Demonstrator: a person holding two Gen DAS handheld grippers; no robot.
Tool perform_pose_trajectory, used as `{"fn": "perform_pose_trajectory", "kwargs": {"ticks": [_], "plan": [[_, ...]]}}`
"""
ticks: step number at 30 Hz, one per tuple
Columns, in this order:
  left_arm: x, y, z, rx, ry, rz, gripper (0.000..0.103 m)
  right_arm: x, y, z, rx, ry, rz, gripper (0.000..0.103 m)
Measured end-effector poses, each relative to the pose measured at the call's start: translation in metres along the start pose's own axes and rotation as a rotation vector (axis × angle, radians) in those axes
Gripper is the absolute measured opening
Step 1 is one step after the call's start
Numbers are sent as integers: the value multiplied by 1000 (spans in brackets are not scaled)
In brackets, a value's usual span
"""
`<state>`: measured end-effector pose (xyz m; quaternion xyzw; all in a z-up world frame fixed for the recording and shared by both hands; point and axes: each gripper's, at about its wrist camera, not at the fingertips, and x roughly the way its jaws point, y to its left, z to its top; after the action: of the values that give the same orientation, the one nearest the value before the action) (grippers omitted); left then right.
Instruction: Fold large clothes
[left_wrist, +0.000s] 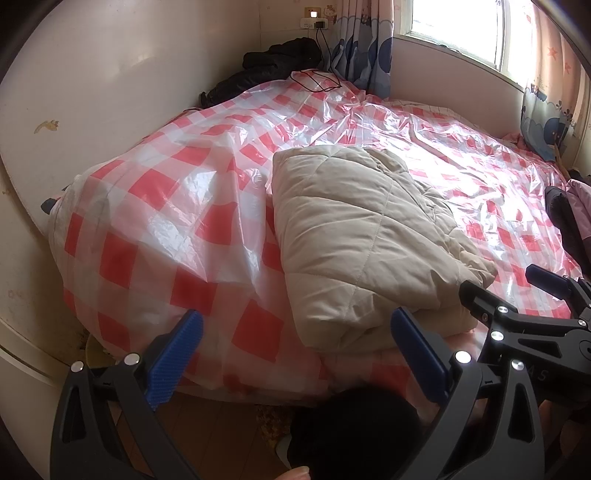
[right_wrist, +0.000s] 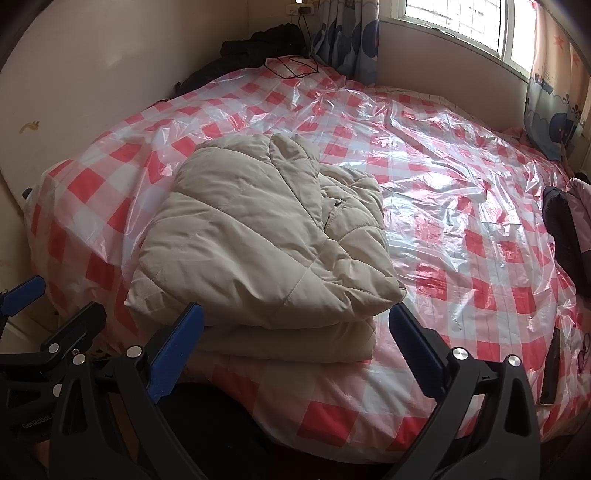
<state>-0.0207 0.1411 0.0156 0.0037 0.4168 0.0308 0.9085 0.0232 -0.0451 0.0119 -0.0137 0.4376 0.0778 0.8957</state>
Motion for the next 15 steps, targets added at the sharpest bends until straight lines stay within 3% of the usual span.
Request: {"fn": "perform_pose_trajectory", "kwargs": {"ticks": [15], "plan": [[1, 0, -1, -2, -1, -5, 98, 0, 1, 1, -1, -1, -1, 97]]}}
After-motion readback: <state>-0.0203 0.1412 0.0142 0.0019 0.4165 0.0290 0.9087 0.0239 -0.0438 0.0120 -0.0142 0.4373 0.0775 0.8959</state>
